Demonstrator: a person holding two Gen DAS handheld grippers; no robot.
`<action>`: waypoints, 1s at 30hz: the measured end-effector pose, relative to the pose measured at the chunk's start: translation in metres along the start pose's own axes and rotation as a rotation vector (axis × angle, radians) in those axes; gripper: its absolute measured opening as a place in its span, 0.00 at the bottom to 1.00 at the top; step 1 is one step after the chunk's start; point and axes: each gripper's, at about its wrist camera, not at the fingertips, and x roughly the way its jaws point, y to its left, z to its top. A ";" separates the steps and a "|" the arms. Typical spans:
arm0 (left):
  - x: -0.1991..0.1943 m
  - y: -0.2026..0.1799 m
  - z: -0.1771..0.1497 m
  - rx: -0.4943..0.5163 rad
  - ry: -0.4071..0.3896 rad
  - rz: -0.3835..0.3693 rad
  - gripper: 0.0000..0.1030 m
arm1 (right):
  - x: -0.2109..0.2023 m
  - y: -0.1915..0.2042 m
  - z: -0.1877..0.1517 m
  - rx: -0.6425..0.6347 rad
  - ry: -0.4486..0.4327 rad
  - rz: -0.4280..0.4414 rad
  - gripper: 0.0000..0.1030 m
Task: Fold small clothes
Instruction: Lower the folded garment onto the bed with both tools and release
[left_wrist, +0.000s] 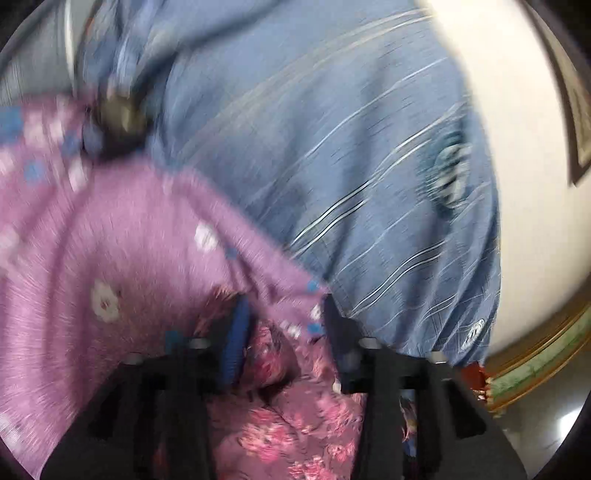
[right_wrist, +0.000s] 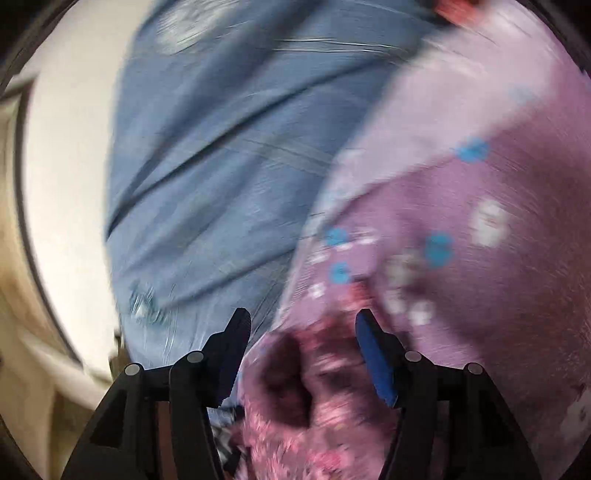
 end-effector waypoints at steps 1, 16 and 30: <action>-0.016 -0.008 -0.005 0.021 -0.036 0.032 0.59 | 0.002 0.015 -0.002 -0.075 0.022 -0.034 0.60; 0.011 -0.028 -0.102 0.216 0.262 0.204 0.65 | 0.073 0.071 -0.034 -0.802 0.257 -0.497 0.45; 0.013 -0.023 -0.094 0.173 0.286 0.177 0.65 | 0.100 0.077 -0.026 -0.655 0.340 -0.390 0.12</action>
